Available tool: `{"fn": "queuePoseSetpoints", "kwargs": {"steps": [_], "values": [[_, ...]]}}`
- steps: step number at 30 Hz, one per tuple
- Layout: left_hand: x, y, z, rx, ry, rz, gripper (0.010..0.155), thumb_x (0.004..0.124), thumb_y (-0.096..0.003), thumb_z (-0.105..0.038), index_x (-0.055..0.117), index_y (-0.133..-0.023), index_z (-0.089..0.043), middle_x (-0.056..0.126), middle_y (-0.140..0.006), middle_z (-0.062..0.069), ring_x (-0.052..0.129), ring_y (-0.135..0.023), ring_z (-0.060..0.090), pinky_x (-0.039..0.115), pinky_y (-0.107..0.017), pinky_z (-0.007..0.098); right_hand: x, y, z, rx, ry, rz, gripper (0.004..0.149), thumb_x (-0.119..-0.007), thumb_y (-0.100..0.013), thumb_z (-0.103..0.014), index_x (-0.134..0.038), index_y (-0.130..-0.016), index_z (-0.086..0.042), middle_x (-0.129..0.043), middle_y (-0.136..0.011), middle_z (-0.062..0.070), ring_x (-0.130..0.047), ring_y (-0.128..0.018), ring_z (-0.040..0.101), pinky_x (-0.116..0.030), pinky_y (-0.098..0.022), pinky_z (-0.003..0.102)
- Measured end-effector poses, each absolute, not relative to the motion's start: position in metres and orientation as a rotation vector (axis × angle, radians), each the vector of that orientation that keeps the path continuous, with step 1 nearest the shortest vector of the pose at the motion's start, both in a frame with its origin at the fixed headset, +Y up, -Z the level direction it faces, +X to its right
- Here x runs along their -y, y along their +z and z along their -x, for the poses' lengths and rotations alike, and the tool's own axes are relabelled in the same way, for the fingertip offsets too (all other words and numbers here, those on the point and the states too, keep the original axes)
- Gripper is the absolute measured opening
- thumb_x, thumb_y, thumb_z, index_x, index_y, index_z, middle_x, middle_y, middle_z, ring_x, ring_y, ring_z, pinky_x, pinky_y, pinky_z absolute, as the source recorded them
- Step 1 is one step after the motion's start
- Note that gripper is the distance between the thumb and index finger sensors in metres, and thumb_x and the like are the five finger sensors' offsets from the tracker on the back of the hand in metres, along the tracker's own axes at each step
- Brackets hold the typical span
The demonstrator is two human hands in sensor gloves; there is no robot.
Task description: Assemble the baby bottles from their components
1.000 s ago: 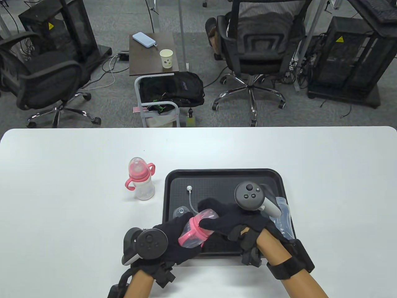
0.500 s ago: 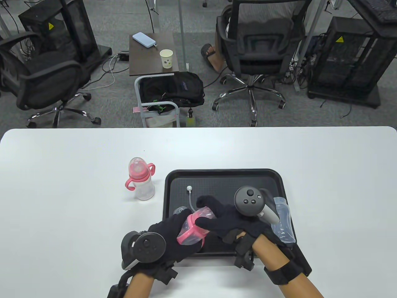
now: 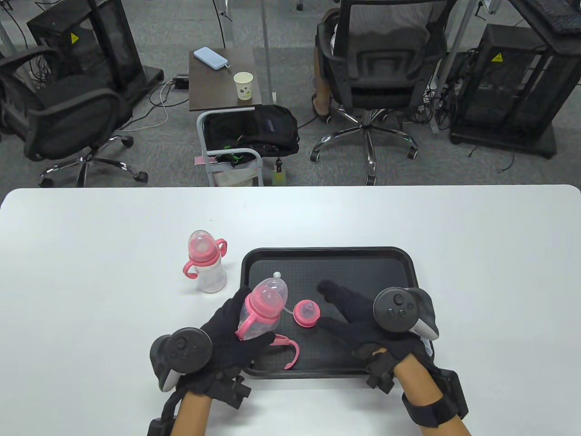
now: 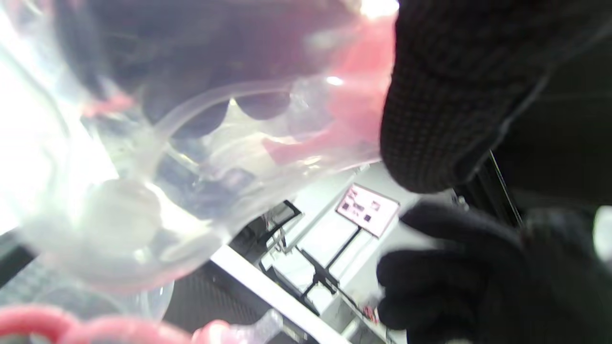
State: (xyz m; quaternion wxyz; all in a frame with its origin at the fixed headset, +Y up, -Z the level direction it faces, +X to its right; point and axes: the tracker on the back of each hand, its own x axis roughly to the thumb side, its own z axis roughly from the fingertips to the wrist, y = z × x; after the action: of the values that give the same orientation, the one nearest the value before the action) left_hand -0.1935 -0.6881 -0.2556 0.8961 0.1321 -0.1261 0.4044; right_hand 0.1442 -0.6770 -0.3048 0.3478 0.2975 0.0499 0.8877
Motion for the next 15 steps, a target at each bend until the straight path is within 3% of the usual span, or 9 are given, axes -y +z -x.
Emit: {"fn": "queuePoseSetpoints", "kwargs": {"steps": [10,15], "values": [[0.661,-0.255,0.28,0.022,1.047,-0.377,0.099,0.098,-0.0397,-0.06,0.049,-0.118,-0.024,0.072,-0.11,0.008,0.089,-0.091,0.039,0.075,-0.066,0.059,0.676,-0.308,-0.173,-0.08,2.335,-0.689,0.08,-0.066,-0.057,-0.062,-0.044,-0.116,-0.013,-0.059,-0.111,0.033,-0.069,-0.093,0.059,-0.06,-0.062,0.072],[0.676,-0.269,0.326,-0.121,1.111,-0.399,0.1,0.101,-0.0393,-0.054,0.046,-0.117,-0.024,0.067,-0.113,0.007,0.084,-0.097,0.039,0.067,-0.071,0.062,0.678,-0.311,-0.179,-0.076,2.338,-0.659,0.08,-0.066,-0.057,-0.062,-0.044,-0.116,-0.013,-0.059,-0.111,0.033,-0.069,-0.093,0.059,-0.061,-0.062,0.072]]}}
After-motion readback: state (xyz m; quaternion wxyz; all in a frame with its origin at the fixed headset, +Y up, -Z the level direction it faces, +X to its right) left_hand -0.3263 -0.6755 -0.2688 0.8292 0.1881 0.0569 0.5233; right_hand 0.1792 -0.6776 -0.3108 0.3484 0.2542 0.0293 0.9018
